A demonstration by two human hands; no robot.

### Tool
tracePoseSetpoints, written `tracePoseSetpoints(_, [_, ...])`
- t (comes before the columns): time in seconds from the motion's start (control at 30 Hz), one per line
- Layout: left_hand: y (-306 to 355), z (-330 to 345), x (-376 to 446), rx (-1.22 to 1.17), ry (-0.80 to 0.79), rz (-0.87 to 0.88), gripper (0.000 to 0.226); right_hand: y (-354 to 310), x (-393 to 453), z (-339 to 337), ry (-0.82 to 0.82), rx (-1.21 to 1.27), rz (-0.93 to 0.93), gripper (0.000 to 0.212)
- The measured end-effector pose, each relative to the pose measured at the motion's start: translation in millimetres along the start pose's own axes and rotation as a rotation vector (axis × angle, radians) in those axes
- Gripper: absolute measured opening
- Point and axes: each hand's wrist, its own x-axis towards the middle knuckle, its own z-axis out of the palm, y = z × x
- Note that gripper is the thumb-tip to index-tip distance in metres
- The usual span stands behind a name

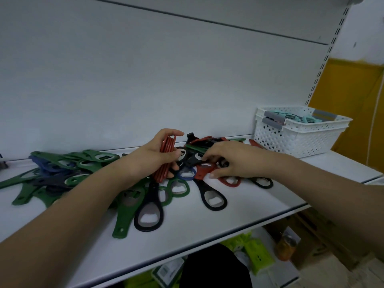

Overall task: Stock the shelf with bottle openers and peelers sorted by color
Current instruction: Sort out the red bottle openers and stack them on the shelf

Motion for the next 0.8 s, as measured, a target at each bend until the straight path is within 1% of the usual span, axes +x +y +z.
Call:
tracePoseSetpoints(0.07, [0.3,-0.9,-0.2,-0.018,0.005,-0.008,0.036,-0.5,0.3,-2.1,0.015,0.016,0.006,0.041])
tracePoseSetpoints(0.13, [1.2,-1.6,-0.5,-0.037,0.019,-0.006,0.036,-3.6,0.5,-2.3,0.018,-0.012,0.001,0.037])
tracePoseSetpoints(0.27, [-0.5,0.4,2.6,-0.096,0.015,-0.028,0.036,-16.4,6.5,2.5,0.067,-0.276,-0.047,0.03])
tracePoseSetpoints(0.37, [1.5,2.6,2.8,-0.182,0.027,-0.07,0.04,-21.5,9.5,7.0,0.102,-0.373,-0.024,0.023])
tracePoseSetpoints(0.5, [8.5,1.7,2.3,-0.37,0.095,-0.121,0.028,-20.7,9.2,7.5,0.164,-0.35,0.023,0.027])
tracePoseSetpoints(0.57, [8.3,-0.7,4.5,-0.447,0.124,-0.143,0.028,-17.2,9.3,7.7,0.186,-0.346,0.08,0.03])
tracePoseSetpoints(0.63, [6.5,-2.2,6.1,-0.459,0.137,-0.158,0.029,-12.5,9.7,9.9,0.2,-0.356,0.123,0.032])
tracePoseSetpoints(0.7, [5.5,-1.9,6.0,-0.438,0.14,-0.17,0.028,-7.5,9.8,13.0,0.207,-0.366,0.111,0.034])
tracePoseSetpoints(0.8, [6.1,-1.6,5.3,-0.435,0.149,-0.178,0.027,1.5,7.3,13.4,0.217,-0.239,0.084,0.032])
